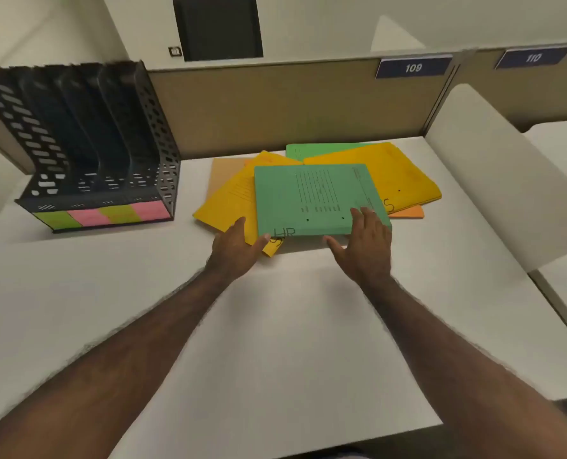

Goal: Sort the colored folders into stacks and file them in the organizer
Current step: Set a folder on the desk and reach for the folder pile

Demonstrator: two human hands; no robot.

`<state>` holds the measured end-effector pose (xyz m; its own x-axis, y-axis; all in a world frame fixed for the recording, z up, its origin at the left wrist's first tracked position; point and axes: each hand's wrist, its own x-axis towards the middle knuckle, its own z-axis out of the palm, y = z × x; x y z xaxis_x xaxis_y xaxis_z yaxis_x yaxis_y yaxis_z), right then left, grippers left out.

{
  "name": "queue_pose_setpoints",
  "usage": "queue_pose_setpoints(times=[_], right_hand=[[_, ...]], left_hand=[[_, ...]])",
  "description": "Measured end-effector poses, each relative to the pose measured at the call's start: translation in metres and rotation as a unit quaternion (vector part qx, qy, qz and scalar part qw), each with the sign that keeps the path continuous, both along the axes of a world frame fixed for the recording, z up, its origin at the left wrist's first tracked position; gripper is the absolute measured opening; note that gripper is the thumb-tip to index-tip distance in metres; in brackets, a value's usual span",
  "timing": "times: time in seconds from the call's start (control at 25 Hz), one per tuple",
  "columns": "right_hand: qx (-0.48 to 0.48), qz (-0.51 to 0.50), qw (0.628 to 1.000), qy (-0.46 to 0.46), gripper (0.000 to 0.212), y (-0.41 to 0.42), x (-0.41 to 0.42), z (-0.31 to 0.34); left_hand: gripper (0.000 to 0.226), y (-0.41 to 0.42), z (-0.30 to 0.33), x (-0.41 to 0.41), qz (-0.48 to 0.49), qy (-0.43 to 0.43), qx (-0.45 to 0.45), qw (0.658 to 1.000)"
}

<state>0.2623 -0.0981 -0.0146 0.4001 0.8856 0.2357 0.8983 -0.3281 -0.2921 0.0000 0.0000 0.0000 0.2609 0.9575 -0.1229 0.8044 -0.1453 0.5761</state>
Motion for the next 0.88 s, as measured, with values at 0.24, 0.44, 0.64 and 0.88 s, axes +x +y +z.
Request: queue_pose_setpoints(times=[0.24,0.44,0.64,0.88], right_hand=[[0.003,-0.140,0.972,0.189,0.071,0.028,0.062,-0.015],[0.007,-0.191,0.910,0.368,0.063,0.048,0.107,-0.026],[0.054,-0.216,0.893,0.390,0.049,0.042,0.117,-0.029],[0.095,-0.228,0.665,0.705,0.045,-0.004,0.099,-0.020]], left_hand=[[0.073,0.023,-0.020,0.023,0.090,-0.059,-0.057,0.993],[0.042,0.029,-0.027,0.035,0.106,-0.097,-0.037,0.989],[0.029,0.023,-0.020,0.041,0.115,-0.144,-0.024,0.983],[0.035,0.009,-0.012,0.033,0.168,-0.290,-0.083,0.938]])
